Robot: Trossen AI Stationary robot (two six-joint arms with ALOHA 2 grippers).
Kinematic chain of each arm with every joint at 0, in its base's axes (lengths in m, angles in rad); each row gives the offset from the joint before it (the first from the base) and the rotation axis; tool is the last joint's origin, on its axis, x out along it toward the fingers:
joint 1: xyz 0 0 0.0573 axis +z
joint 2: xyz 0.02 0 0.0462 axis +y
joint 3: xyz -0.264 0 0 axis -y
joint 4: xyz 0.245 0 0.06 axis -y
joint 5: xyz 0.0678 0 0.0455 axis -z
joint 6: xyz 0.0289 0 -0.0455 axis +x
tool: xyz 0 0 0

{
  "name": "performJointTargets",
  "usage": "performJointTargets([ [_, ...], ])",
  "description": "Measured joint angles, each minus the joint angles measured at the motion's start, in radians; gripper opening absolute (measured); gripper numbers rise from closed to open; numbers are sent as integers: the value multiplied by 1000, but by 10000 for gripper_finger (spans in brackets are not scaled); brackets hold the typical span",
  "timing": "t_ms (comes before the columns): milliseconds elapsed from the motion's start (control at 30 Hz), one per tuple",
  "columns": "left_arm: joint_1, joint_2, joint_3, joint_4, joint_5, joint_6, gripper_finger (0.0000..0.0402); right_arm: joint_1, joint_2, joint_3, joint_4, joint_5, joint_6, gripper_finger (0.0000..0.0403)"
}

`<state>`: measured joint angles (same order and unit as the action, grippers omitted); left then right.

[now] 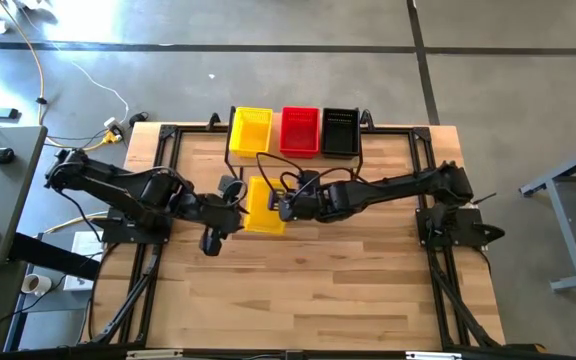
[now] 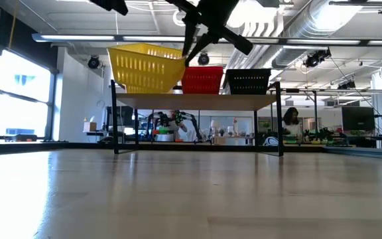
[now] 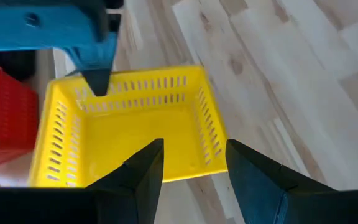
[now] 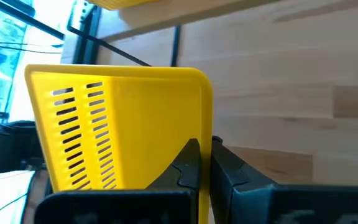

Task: Stack baskets on shelf by color
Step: Stack the yellow bin on the stacked yellow bins on the shelf

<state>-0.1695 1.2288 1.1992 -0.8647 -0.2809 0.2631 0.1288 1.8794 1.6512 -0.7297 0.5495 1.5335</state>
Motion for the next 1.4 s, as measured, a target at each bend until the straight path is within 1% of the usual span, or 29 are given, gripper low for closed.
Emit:
performJointTargets([
  [167, -22, 21, 0, -48, -48, 17, 162, -6, -2, 0, 39, 0, -24, 0],
  [400, -51, 40, 0, -67, -63, 55, 162, -18, -2, 0, 69, -2, -63, 0],
  [600, -83, 71, 1, -61, -70, 46, 162, -32, -3, 0, 87, -1, -95, 0],
  [733, -88, 122, 1, -67, -134, 38, 162, -32, -4, 0, 134, -1, -126, 0],
  [867, -87, 163, 1, -79, -171, 22, 162, -32, -4, -1, 142, -4, -138, 0],
  [967, -87, 184, 0, -90, -230, 5, 162, -31, -4, -1, 151, -5, -140, 0],
  [1133, -86, 206, 0, -105, -244, 9, 162, -28, -4, -1, 161, -11, -148, 0],
  [1267, -86, 208, 0, -107, -245, 9, 149, -26, -4, -1, 176, -24, -159, 0],
  [1400, -79, 212, 0, -116, -224, 9, 113, -23, -6, -1, 200, -23, -176, 0],
])
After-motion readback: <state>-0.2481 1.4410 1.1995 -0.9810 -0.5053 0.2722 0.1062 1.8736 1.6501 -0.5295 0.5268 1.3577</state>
